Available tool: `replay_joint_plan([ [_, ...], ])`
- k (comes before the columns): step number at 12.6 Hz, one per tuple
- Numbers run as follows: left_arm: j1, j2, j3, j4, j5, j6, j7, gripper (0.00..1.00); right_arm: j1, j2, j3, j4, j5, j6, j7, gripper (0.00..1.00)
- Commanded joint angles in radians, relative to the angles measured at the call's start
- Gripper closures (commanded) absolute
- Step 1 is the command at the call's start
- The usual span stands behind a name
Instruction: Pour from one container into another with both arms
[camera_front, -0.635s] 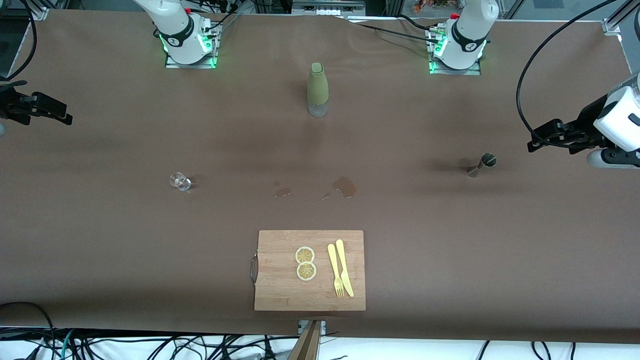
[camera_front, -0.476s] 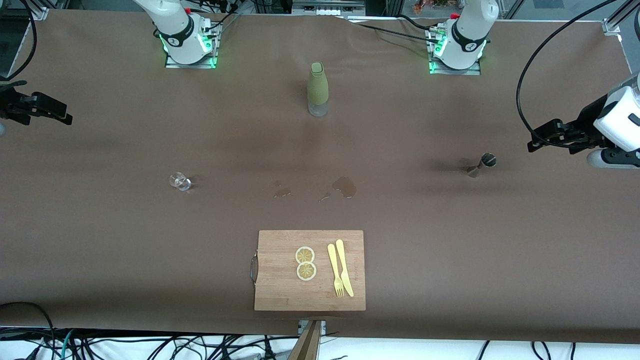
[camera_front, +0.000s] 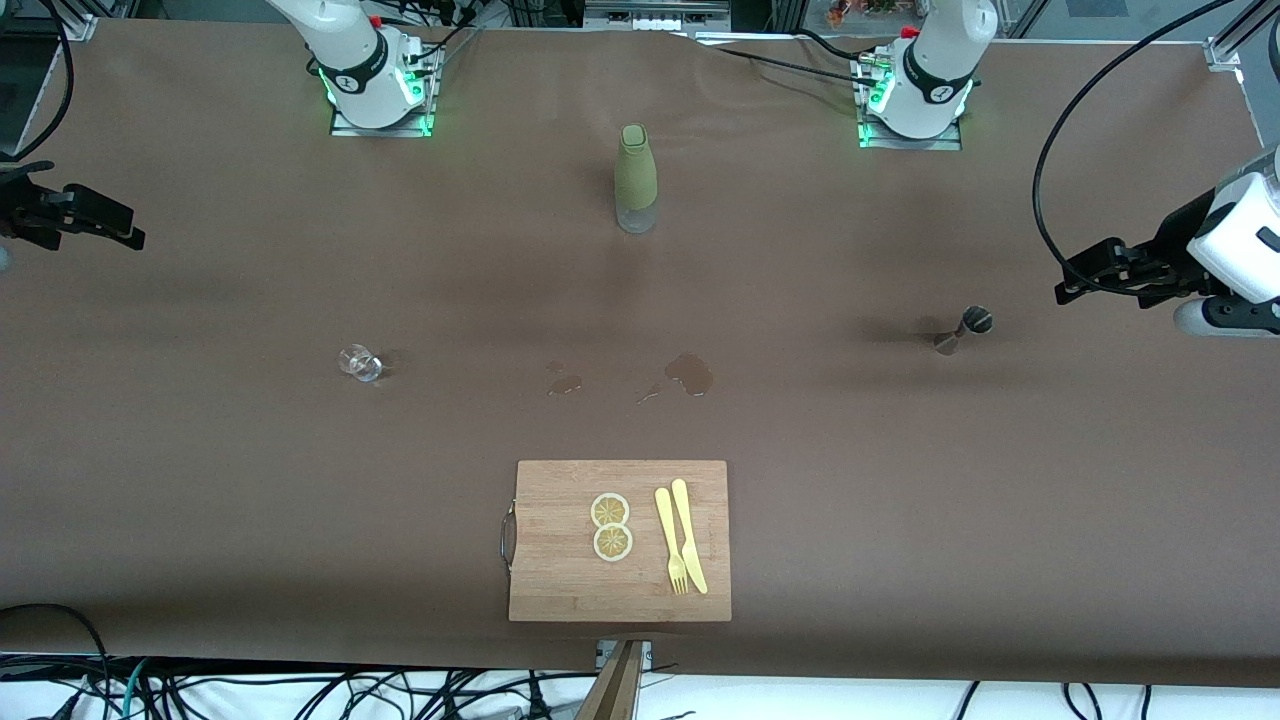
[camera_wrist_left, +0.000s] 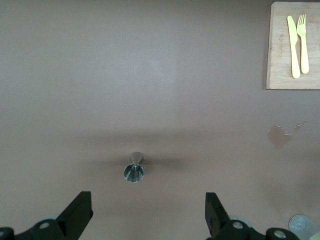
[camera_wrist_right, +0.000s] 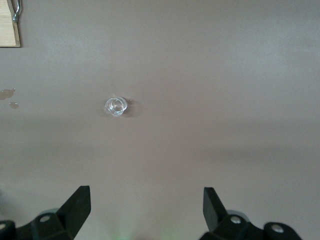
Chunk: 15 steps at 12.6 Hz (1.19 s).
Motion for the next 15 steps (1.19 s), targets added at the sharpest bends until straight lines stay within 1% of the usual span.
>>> replay_joint_plan([
  [1, 0.006, 0.0, -0.007, 0.011, 0.033, -0.011, 0.02, 0.0, -0.009, 0.0, 0.008, 0.011, 0.001, -0.007, 0.012, 0.0],
  [3, 0.008, 0.0, -0.002, 0.011, 0.032, -0.011, 0.032, 0.0, -0.009, 0.0, 0.008, 0.011, 0.001, -0.007, 0.012, 0.0],
  [5, 0.021, 0.003, 0.01, 0.012, 0.025, -0.011, 0.101, 0.0, -0.009, 0.0, 0.008, 0.011, 0.001, -0.01, 0.014, 0.0],
  [7, 0.024, 0.005, 0.062, 0.011, 0.012, -0.013, 0.184, 0.0, -0.007, 0.0, 0.008, 0.009, 0.001, -0.008, 0.014, 0.0],
  [10, 0.029, 0.004, 0.106, 0.008, 0.006, -0.016, 0.308, 0.0, -0.009, 0.0, 0.008, 0.009, 0.001, -0.005, 0.014, 0.0],
  [11, 0.032, 0.005, 0.136, -0.002, -0.029, -0.016, 0.368, 0.0, -0.007, 0.0, 0.008, 0.009, -0.001, -0.002, 0.009, 0.0],
  [15, 0.037, 0.011, 0.306, -0.066, -0.226, -0.014, 0.702, 0.0, -0.007, 0.0, 0.008, 0.003, 0.001, -0.013, -0.004, 0.0],
])
